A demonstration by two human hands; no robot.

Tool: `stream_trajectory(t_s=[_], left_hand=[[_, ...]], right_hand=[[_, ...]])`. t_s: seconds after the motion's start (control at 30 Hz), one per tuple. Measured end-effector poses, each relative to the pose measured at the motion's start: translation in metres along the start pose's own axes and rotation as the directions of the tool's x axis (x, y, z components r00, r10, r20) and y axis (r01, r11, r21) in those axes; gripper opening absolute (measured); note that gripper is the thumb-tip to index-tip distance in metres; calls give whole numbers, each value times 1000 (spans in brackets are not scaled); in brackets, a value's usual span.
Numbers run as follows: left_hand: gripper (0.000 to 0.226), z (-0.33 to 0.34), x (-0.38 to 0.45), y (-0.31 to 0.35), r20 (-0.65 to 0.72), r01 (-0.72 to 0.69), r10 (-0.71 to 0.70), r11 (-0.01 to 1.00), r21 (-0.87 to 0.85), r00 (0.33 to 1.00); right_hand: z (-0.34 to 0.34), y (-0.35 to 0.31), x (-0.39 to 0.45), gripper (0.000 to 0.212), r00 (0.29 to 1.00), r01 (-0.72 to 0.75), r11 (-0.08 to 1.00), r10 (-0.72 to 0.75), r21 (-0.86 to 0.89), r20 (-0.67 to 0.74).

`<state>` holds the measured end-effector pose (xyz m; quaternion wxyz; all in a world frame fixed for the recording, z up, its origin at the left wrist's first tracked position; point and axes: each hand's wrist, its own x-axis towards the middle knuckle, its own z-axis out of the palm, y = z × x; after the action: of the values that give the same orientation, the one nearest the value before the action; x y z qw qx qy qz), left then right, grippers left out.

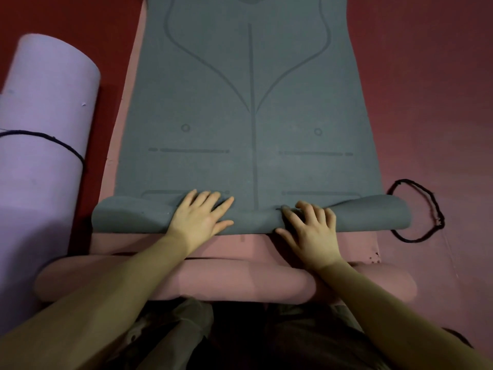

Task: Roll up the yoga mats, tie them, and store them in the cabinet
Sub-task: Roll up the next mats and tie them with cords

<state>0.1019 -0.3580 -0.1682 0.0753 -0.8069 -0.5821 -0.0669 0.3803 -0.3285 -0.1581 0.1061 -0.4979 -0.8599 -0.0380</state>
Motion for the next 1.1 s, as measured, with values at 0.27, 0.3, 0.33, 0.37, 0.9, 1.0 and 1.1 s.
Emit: stream_trajectory(t_s=[0.27,0.3,0.33,0.37,0.9,1.0,1.1], left_hand=[[41,-3,-8,8,-34,-69,69,997,21,997],[44,-2,-8,8,-21,-68,69,998,18,997],[47,-2,-6,6,1,-69,69,998,8,998],[50,-1,-3,3,33,-75,76,997,-9,997],[46,-5,13,1,57,-128,126,992,16,990],[50,-4,24,-8,102,-139,138,990,1,985],[52,-6,40,-21,151,-175,183,982,-65,971]], right_hand=[[8,4,25,46,998,-45,999,45,-7,39],[7,4,25,46,998,-43,999,44,-20,42],[7,3,25,46,998,-46,998,47,-31,34],[6,2,25,45,999,-47,998,48,-41,18],[6,6,41,45,987,-31,998,23,51,157],[6,5,51,46,988,-36,999,30,35,149],[2,4,52,47,995,-43,999,42,4,92]])
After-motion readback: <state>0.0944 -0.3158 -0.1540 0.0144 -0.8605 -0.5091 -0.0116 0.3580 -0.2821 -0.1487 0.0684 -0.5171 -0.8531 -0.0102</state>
